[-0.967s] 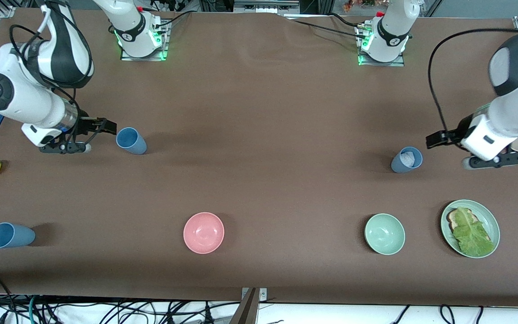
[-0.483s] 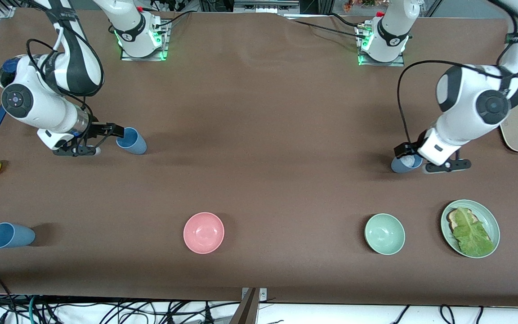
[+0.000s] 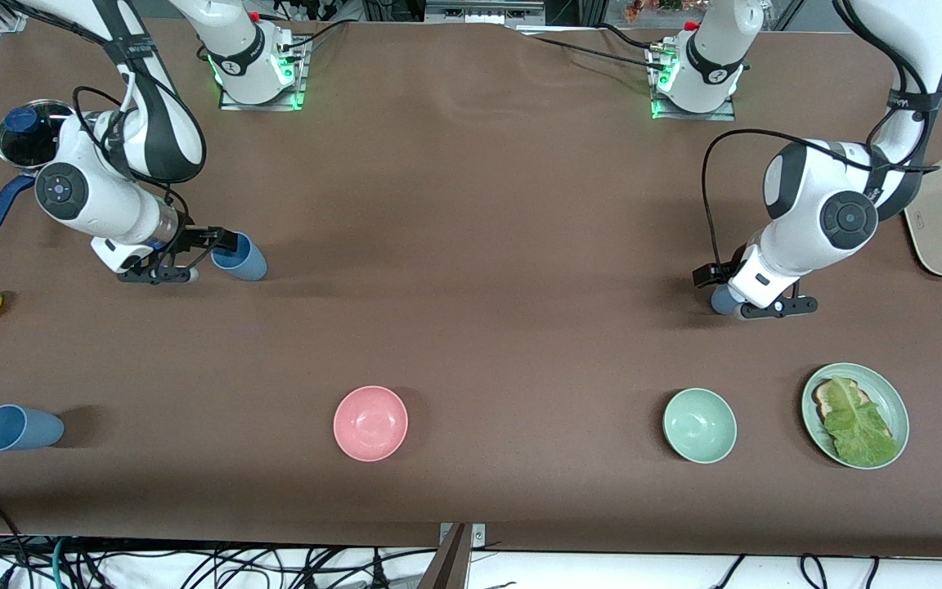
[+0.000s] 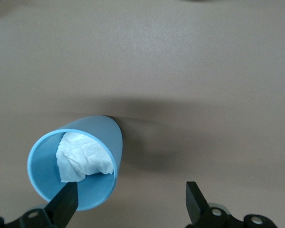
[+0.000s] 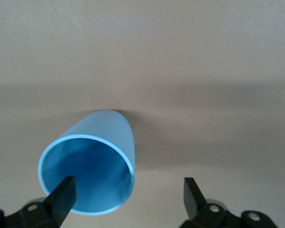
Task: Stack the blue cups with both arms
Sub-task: 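Close both grippers on the rims of the two blue cups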
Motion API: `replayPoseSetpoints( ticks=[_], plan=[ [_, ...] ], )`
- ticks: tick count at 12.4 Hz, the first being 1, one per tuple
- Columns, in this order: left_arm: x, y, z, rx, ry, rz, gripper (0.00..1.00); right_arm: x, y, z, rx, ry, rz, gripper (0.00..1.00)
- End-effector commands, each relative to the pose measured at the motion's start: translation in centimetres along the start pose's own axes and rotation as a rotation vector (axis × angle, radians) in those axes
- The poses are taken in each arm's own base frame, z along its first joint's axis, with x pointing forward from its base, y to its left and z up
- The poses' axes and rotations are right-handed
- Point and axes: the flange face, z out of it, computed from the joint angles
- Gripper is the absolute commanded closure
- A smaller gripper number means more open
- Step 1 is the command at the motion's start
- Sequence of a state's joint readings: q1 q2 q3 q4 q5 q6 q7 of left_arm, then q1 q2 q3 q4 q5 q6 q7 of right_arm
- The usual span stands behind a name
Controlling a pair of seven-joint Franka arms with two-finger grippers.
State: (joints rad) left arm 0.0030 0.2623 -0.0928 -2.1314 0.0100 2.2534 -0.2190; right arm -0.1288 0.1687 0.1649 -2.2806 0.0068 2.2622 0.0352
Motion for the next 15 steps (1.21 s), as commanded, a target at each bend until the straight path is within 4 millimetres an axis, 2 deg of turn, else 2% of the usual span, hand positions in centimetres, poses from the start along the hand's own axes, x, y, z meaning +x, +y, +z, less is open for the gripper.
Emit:
replayPoseSetpoints(
  ticks=[1,4,6,7,8,9,12,15],
  plan=[
    [0.3,-0.1,1.3,0.015,-0.008,-0.005,0.00,-0.5,0.2,1.0,-0.008,0.010,-0.003,0.00],
    [0.5,-0.3,2.4,0.021,-0.026,-0.002,0.02,-0.5,0.2,1.6,-0.006,-0.001,-0.002,0.08],
    [0.6,-0.4,2.8,0.022,-0.032,-0.001,0.34,-0.4,0.2,1.7,-0.005,-0.001,-0.002,0.16],
    [0.6,-0.4,3.2,0.023,-0.038,-0.004,0.54,-0.4,0.2,1.7,-0.005,0.007,-0.002,0.17],
    [0.6,-0.6,3.2,0.023,-0.039,-0.006,0.83,-0.3,0.2,2.0,-0.004,0.002,-0.002,0.18],
    [0.7,-0.9,3.2,0.029,-0.036,0.000,1.00,-0.3,0.2,2.1,-0.004,-0.001,-0.004,0.19],
    [1.3,-0.9,3.6,0.048,-0.035,0.018,1.00,-0.3,0.2,2.1,-0.004,-0.001,-0.004,0.29],
    [1.5,-0.9,3.4,0.047,-0.029,0.020,1.00,-0.3,0.2,2.1,-0.004,-0.001,-0.004,0.45]
  ],
)
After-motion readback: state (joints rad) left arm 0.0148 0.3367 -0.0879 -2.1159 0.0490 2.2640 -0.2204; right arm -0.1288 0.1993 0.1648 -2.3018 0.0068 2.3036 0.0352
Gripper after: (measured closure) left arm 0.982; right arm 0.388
